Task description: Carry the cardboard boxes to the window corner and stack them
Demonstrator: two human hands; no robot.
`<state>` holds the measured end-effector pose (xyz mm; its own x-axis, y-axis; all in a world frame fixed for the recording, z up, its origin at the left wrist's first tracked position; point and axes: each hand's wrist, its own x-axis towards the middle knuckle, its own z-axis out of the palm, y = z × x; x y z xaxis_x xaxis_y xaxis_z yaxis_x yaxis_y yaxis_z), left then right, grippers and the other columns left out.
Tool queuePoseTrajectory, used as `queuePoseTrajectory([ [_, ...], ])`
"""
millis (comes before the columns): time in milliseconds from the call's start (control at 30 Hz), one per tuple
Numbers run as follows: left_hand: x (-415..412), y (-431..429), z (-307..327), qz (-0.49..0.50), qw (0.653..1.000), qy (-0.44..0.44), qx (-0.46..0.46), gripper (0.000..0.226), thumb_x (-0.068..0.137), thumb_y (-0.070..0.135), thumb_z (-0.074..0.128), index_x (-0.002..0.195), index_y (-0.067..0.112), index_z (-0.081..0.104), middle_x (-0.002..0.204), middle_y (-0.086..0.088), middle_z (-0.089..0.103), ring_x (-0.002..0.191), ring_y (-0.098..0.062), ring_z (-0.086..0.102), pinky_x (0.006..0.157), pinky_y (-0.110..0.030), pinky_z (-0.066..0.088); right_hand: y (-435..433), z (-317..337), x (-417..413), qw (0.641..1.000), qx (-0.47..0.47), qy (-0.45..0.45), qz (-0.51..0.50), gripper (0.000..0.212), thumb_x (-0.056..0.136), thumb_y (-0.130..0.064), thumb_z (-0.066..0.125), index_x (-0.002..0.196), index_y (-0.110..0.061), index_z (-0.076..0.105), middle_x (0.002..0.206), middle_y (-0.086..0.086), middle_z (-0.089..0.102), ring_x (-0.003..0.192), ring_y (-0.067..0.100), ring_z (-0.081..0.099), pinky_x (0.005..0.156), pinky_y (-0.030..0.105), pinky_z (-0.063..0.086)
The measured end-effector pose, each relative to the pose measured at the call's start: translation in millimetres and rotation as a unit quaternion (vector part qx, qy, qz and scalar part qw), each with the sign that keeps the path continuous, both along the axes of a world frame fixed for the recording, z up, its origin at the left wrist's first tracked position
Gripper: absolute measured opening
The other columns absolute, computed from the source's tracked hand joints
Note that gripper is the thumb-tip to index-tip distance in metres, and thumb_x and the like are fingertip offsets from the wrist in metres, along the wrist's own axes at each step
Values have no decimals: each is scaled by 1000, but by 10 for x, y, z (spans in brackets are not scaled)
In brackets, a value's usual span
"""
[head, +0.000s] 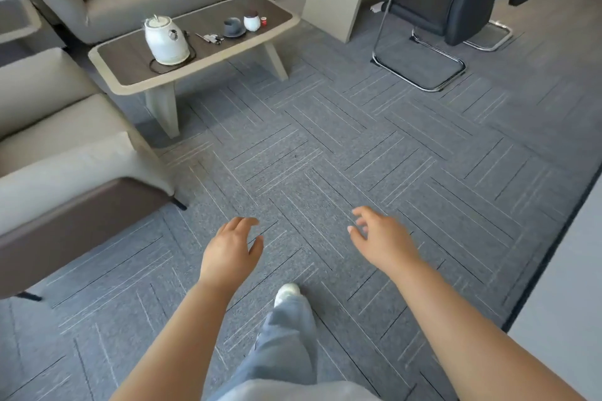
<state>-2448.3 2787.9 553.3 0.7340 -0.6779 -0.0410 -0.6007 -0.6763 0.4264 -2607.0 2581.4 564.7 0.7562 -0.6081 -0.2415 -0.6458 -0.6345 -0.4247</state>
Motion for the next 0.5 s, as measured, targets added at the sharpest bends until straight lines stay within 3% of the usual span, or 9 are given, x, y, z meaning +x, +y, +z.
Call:
queuePoseTrajectory([
  [233, 1202, -1128, -64, -61, 998, 19, 18, 36, 93, 29, 50, 126, 16, 52, 126, 0, 56, 115, -22, 54, 84, -35, 49, -916, -46, 936, 999, -12, 37, -33, 40, 95, -36, 46, 132, -22, 44, 123, -4, 60, 103, 15, 61, 80, 30, 50],
  [500, 1956, -2982, 246, -172, 985, 16, -25, 37, 92, 26, 51, 127, 14, 52, 129, -1, 54, 110, -22, 56, 83, -34, 49, -1987, -89, 1090, 983, 28, 55, -173, 39, 94, -35, 49, 131, -22, 47, 120, -3, 63, 107, 15, 61, 83, 30, 49],
])
